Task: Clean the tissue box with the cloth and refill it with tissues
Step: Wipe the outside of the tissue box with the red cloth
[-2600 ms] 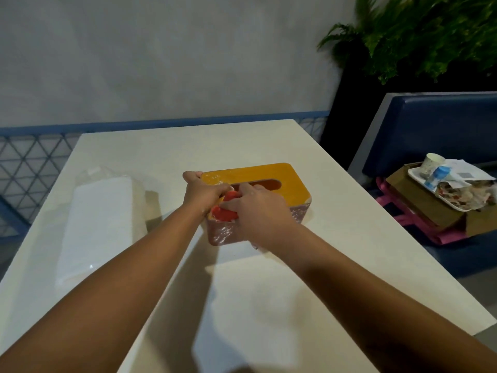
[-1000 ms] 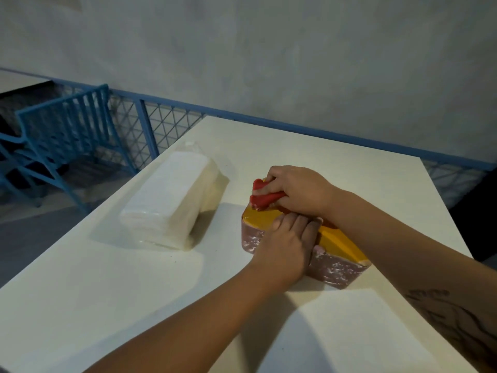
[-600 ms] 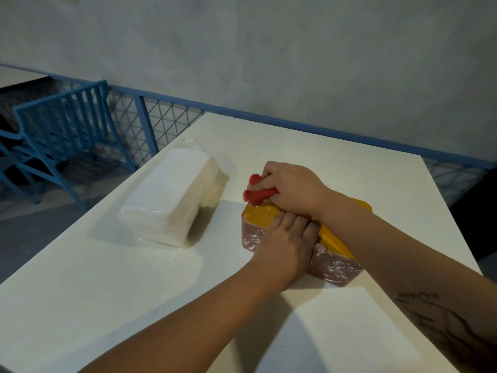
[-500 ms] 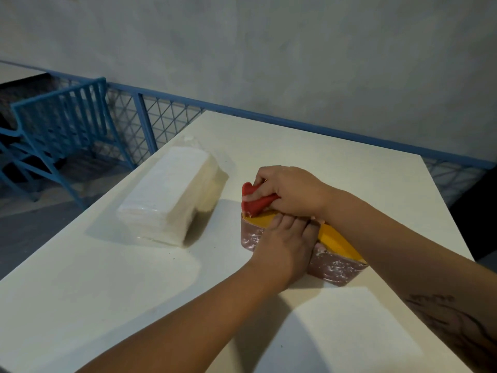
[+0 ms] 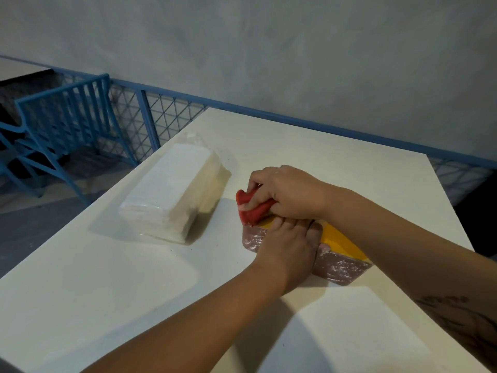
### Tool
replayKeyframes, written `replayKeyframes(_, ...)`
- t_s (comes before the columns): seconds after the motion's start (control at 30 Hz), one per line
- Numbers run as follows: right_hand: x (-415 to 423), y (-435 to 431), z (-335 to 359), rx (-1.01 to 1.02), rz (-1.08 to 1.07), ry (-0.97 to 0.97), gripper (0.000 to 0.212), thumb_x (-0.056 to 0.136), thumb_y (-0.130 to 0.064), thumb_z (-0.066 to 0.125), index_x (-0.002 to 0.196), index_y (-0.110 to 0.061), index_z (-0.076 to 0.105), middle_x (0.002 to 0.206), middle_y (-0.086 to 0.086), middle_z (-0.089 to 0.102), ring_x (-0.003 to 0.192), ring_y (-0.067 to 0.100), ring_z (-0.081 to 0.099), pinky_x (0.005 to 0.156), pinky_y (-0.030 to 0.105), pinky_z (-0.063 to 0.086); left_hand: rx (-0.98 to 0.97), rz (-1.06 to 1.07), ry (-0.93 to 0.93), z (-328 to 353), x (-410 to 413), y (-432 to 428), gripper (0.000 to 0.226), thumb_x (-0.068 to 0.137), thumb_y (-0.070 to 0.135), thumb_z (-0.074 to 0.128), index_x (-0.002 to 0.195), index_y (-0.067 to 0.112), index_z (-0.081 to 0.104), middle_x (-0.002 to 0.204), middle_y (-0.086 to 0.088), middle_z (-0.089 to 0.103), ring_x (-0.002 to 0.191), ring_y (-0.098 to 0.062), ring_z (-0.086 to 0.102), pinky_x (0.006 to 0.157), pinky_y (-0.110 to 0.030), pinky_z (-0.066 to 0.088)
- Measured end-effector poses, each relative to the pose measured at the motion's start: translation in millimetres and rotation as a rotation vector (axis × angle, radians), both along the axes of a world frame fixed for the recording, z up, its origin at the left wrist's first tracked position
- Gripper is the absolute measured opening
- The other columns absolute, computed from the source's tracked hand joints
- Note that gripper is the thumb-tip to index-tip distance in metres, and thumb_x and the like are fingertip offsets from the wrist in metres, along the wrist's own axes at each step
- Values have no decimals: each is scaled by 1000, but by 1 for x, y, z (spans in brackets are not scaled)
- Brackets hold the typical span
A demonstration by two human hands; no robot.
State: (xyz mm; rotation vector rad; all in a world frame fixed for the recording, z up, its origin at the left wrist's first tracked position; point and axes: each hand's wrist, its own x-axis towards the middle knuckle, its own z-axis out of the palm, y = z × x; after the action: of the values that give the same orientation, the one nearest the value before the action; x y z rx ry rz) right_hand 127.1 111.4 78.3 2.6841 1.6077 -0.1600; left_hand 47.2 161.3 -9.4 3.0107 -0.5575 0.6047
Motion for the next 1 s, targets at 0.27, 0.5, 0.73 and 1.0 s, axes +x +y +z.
replayKeyframes(0.27,26,-26,3,-15,-296,-76,38,93,-22,55,128,-37,56,121,-2,55,107,18,49,89,29,39,-133,-87,-158,-10,6,1,44,92,36,33,111,12,65,104,-8,65,96,-25,59,85,-32,34)
replayKeyframes(0.5,7,-17,-3,16,-234,-66,36,93,-27,54,127,-37,56,121,-5,53,110,17,48,89,27,37,-189,-110,-243,-18,9,1,39,92,33,39,105,7,65,90,-10,66,83,-30,62,82,-36,38)
replayKeyframes(0.73,15,-29,8,-29,-208,28,35,90,-18,59,119,-36,63,123,-7,55,110,14,49,91,25,37,-169,-106,-211,-14,7,0,44,93,36,34,111,10,65,101,-9,66,94,-27,60,84,-34,36)
replayKeyframes(1.0,14,-10,-7,12,-311,-181,38,94,-29,52,131,-38,52,120,0,54,108,20,50,89,30,41,-179,-113,-258,-17,8,0,39,92,34,37,107,9,63,95,-9,66,89,-27,61,83,-34,36)
